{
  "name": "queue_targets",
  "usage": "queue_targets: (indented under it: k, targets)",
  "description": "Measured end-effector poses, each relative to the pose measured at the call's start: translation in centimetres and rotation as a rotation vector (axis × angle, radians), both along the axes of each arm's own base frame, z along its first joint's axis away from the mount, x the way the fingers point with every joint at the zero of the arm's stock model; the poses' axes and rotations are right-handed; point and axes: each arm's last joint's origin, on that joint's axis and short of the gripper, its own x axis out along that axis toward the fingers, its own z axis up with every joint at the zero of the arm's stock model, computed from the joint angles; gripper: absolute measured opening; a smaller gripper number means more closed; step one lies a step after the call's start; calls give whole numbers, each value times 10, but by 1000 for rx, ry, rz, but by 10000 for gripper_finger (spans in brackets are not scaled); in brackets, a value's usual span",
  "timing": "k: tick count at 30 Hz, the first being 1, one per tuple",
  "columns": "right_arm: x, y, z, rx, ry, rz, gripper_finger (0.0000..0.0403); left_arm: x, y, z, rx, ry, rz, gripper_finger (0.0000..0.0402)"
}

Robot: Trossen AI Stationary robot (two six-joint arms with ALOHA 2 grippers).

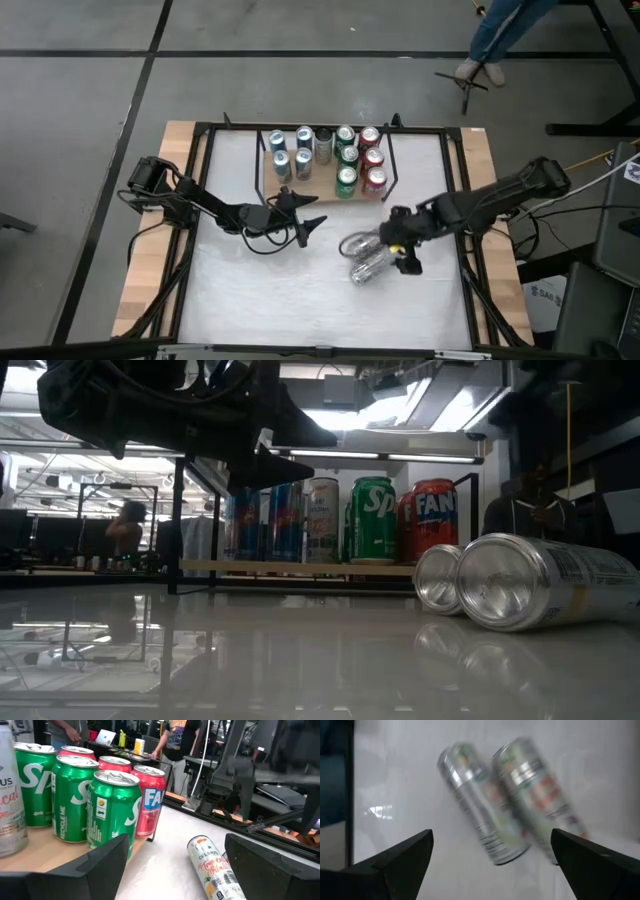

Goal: Sort soda cans
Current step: Put the white-yellow soda can on the shelf and align with the other white-yellow soda can

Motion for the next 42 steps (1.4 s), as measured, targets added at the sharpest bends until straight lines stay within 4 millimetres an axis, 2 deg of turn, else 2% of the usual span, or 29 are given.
queue_targets:
  k: [3,7,15,23,29,34,42]
  targets:
    - [-4,10,-17,21,13,26,392,0,0,0,0,0,-2,324]
    - [-7,18,-28,42,-5,59,392,0,0,0,0,0,-2,324]
    - [-5,17,-33,26,-41,48,392,0,0,0,0,1,-2,324]
    - [-12,14,-50,-5,14,46,392,0,0,0,0,1,-2,324]
    - [-13,11,-56,-90,-8,17,392,0,0,0,0,1,-2,324]
    - [-9,12,-60,-122,-30,80,392,0,0,0,1,1,-1,324]
    - [0,18,-80,-109,48,170,392,0,0,-1,2,10,-1,324]
